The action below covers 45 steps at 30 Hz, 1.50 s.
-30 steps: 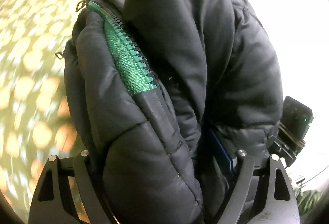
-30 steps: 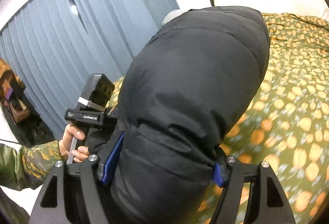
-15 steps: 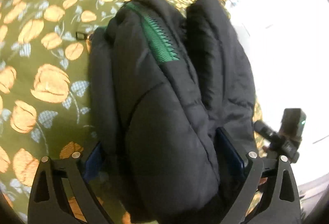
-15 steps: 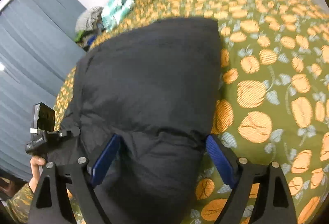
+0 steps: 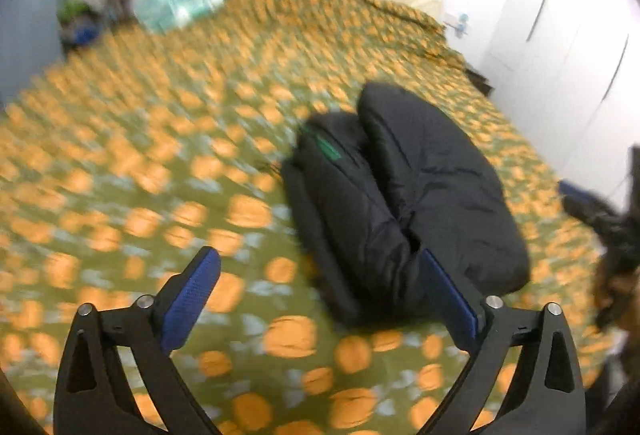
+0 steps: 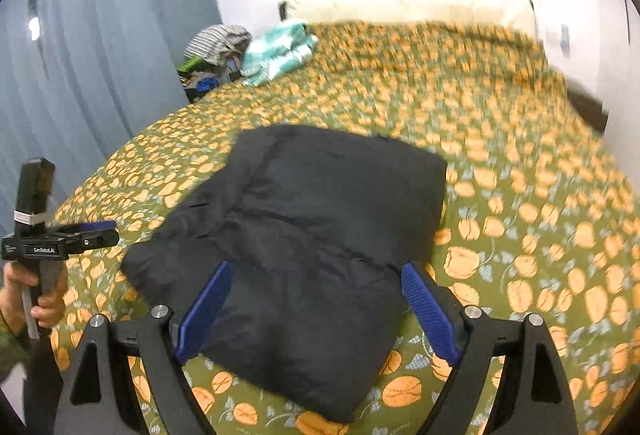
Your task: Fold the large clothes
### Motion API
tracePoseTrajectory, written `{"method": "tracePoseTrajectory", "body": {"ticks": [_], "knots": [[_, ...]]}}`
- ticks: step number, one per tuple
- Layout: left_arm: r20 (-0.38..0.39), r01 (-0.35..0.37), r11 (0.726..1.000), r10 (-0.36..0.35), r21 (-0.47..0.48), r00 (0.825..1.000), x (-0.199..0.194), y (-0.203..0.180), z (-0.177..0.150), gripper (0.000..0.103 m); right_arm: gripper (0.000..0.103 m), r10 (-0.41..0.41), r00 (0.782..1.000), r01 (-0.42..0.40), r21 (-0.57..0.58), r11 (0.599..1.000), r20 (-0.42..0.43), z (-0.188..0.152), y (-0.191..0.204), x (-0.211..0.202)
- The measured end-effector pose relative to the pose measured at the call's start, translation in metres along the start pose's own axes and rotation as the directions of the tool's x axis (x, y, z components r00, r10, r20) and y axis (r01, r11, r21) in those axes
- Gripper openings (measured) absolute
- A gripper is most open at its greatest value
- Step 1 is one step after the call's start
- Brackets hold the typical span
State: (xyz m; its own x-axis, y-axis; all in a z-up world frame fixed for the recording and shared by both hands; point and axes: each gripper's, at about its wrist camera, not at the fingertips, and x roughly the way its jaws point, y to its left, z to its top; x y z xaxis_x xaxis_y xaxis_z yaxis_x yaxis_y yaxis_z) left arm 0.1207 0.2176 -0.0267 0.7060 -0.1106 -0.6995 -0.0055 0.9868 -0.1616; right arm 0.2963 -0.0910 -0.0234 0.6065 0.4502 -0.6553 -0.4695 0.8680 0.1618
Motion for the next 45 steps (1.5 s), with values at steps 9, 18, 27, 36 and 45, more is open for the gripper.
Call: {"method": "tracePoseTrajectory", "body": {"ticks": [9, 18, 27, 36, 45], "knots": [[0.305, -0.172, 0.984, 0.150, 0.048, 0.941, -0.063, -0.069, -0.032, 0.102, 0.103, -0.130, 0.933, 0.158, -0.057, 0.986, 0.335, -0.026, 0.047, -0.132], [0.235, -0.180, 0.983, 0.168, 0.033, 0.957, -0.085, -0.108, -0.064, 0.103, 0.103, -0.262, 0.947, 0.251, 0.079, 0.965, 0.186, -0.069, 0.052, -0.161], [0.125, -0.156, 0.987, 0.151, 0.032, 0.981, -0.088, -0.124, -0.062, 0.103, 0.103, -0.251, 0.965, 0.241, 0.122, 0.963, 0.079, -0.104, 0.062, -0.176], [0.067, -0.213, 0.976, 0.210, 0.038, 0.975, -0.078, -0.126, -0.067, 0.103, 0.103, -0.280, 0.959, 0.277, 0.069, 0.959, 0.043, -0.111, 0.083, -0.173], [0.057, -0.223, 0.973, 0.220, 0.054, 0.974, -0.076, -0.130, -0.069, 0.103, 0.103, -0.280, 0.959, 0.279, 0.028, 0.960, 0.036, -0.112, 0.098, -0.172]]}}
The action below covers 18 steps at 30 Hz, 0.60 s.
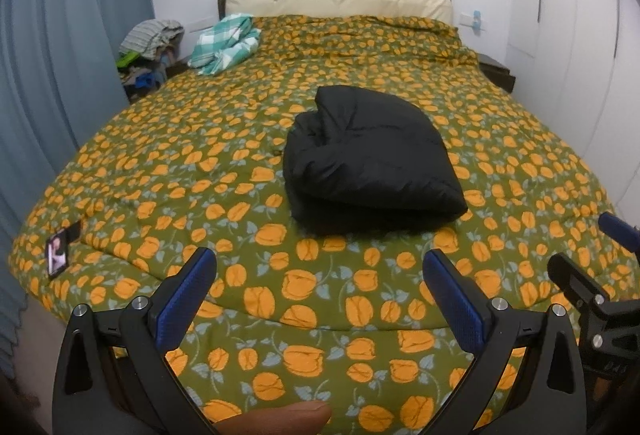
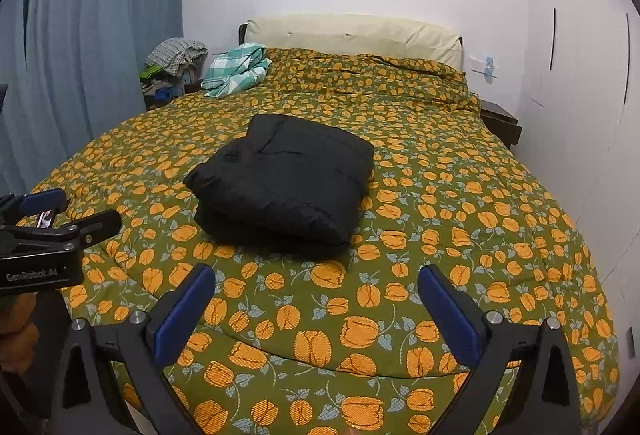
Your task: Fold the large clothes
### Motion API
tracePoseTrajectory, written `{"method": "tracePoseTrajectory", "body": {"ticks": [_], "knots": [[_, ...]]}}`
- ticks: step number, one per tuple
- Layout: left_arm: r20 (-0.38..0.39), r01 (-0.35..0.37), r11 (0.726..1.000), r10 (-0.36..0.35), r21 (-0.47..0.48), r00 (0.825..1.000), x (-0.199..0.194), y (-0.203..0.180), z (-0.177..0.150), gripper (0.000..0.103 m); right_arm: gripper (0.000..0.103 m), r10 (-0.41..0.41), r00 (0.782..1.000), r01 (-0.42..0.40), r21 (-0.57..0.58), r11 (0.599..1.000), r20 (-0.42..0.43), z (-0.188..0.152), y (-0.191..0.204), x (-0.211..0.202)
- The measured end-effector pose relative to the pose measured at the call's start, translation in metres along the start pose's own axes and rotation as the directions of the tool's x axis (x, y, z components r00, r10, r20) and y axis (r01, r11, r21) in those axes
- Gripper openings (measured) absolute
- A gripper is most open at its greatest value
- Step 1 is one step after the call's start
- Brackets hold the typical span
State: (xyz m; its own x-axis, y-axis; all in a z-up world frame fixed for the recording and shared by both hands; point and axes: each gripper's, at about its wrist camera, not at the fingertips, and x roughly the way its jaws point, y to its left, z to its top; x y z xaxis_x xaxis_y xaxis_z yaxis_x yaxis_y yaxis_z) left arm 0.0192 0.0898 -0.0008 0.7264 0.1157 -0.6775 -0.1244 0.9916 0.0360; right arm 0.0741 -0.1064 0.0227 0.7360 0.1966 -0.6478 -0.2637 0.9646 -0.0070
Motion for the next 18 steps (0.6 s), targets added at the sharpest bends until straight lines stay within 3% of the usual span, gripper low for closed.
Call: {"method": "tracePoseTrajectory", "body": {"ticks": [8, 13, 18], "knots": [[-0.011, 0.010, 1.000, -0.010, -0.009, 1.000, 0.0015, 0.0014, -0.0004, 0.103, 0.103, 0.003, 1.000, -0.004, -0.012, 1.000, -0.007, 0.0029, 0.0070, -0.0045], [-0.003, 0.054, 0.998, -0.054, -0.017, 0.999, 0.0003, 0.0001, -0.0034, 0.103, 0.103, 0.004, 1.000, -0.004, -0.009, 1.000, -0.013, 0.0031, 0.0069, -0.0049], [0.016, 0.029, 0.999, -0.029, -0.014, 0.999, -0.0030, -0.0044, -0.0059, 0.103, 0.103, 0.003, 1.000, -0.003, -0.004, 1.000, -0.012, 0.0043, 0.0054, -0.0062]]}}
